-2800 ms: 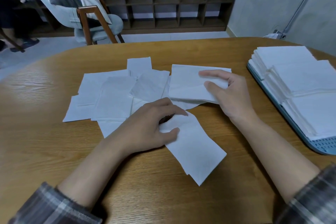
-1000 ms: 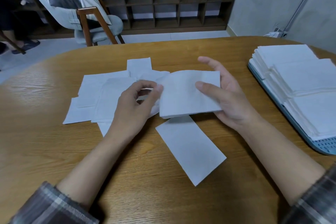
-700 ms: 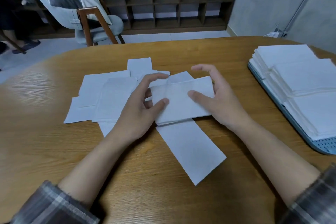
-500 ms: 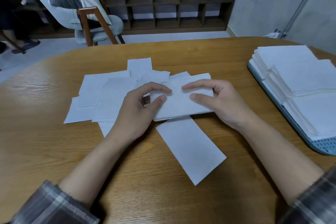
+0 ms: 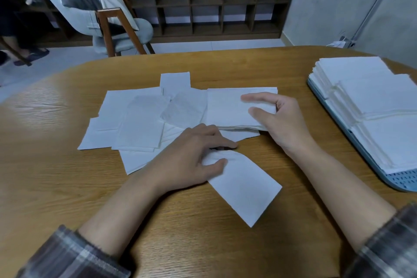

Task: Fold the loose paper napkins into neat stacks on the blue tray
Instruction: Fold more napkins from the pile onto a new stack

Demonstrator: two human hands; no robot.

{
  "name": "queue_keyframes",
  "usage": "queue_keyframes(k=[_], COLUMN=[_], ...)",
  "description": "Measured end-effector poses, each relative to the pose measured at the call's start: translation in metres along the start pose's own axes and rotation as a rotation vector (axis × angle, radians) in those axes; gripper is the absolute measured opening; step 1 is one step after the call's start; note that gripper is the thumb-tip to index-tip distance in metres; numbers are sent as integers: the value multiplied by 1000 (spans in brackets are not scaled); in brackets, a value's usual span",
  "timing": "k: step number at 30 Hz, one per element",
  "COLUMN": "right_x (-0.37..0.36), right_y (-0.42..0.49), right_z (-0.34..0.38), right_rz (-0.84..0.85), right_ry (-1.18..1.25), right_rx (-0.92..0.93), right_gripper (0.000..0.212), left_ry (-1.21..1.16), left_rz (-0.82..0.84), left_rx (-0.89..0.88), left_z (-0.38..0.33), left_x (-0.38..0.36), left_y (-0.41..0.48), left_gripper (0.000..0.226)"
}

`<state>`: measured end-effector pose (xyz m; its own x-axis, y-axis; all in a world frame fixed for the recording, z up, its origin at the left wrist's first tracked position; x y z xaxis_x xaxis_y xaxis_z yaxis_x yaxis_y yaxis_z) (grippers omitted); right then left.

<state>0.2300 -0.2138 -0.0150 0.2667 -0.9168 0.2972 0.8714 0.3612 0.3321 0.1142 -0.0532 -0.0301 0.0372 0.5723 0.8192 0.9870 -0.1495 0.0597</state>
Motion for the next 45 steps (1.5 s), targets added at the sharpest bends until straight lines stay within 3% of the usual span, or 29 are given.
queue_keyframes(k=[4, 10, 13, 16, 18, 21, 23, 25, 29, 33, 42, 45], right_x=[-1, -6, -13, -24, -31, -27, -26, -26, -29, -35, -34, -29], right_y=[0, 0, -4, -7, -10, -9, -9, -10, -10, -12, -13, -10], right_z=[0, 3, 1, -1, -2, -2, -1, -3, -1, 2, 8, 14], right_rz=[23, 51, 89, 204, 233, 177, 157, 160, 186, 196, 194, 194], right_ry=[26, 148, 335, 420, 499, 311, 238, 244, 329, 424, 337, 282], right_rx=[3, -15, -137, -129, -140, -72, -52, -61, -56, -81, -44, 1], right_gripper=[30, 16, 35, 62, 66, 25, 13, 14, 24, 25, 18, 26], left_ry=[-84, -323, -560, -731, -745, -740, -698, -648, -697, -725, -703, -606], left_rz=[-28, -133, -251, -374, -432, -420, -404, -417, -416, -379, -385, -439], left_rx=[22, 81, 160, 249, 306, 352, 345, 287, 277, 318, 363, 359], left_z=[2, 2, 12, 23, 29, 30, 28, 21, 21, 26, 33, 33], left_x=[4, 21, 34, 43, 46, 44, 46, 52, 54, 47, 42, 46], left_y=[-1, -4, -4, -7, -9, -9, -9, -9, -7, -6, -7, -8], left_gripper=[12, 11, 9, 12, 13, 15, 21, 23, 3, 7, 8, 12])
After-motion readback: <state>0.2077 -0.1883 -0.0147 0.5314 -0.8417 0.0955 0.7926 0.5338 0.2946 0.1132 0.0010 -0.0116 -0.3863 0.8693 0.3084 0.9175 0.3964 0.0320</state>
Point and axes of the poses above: each hand's wrist, its own y-axis towards the middle knuckle, its own x-axis out of the back of the hand, z = x × y, the point moved 8 cm from there along y, towards the middle knuckle, and after that the axes turned 9 degrees about x, right-handed, at the moved point
